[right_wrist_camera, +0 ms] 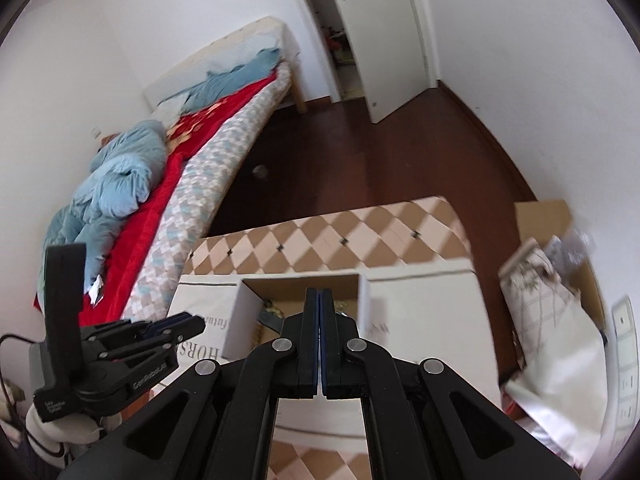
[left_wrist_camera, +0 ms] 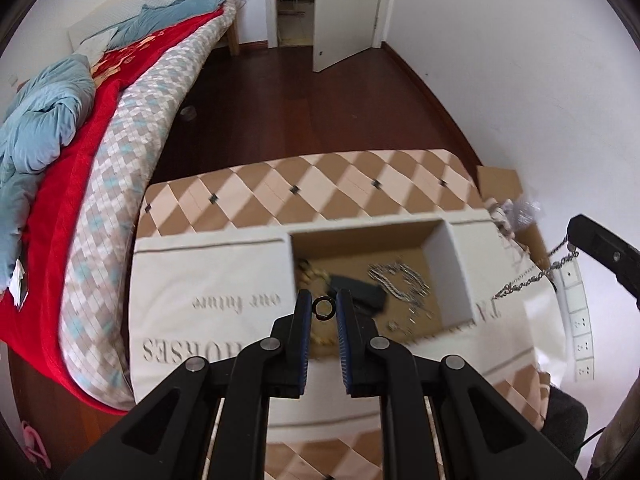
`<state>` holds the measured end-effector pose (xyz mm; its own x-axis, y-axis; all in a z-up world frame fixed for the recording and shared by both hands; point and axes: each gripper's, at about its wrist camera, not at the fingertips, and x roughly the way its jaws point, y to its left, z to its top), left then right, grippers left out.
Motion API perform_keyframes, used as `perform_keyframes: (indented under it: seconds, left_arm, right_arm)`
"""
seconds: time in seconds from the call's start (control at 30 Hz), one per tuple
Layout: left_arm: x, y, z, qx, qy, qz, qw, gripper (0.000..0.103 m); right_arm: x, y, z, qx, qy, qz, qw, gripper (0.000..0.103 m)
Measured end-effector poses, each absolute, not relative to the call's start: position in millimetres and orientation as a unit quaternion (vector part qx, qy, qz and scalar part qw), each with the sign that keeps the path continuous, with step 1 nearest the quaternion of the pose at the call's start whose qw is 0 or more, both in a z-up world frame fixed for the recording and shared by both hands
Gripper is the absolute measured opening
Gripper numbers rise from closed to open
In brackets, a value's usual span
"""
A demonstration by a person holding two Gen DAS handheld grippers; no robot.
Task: Organize jewelry
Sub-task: 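Carry the necklace and ring into the white box and open both tools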
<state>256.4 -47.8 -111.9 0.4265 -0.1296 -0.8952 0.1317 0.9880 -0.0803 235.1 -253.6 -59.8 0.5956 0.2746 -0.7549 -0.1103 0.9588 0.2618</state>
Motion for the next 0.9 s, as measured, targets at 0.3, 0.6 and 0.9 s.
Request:
perform_keyframes:
  seconds: [0.3,0.6,0.9]
  left_arm:
    - [312,-35,-152,-0.009,0.562,-0.092,0.822,0.010]
    - [331,-32,-167,-0.025,0.585,-0.096,0.805,0.022]
    - [322,-16,-149,-0.013,0.549,-0.037,0.835,0.084]
  right_arm:
    - [308,-206,-110,0.070,0.495,0.141,0.855,0.000]
    - [349,-191,-155,0.097,0.556,0.159,0.810,0.001]
    - [333,-220,-150,0.069,0.555,0.087,0.825,0.066]
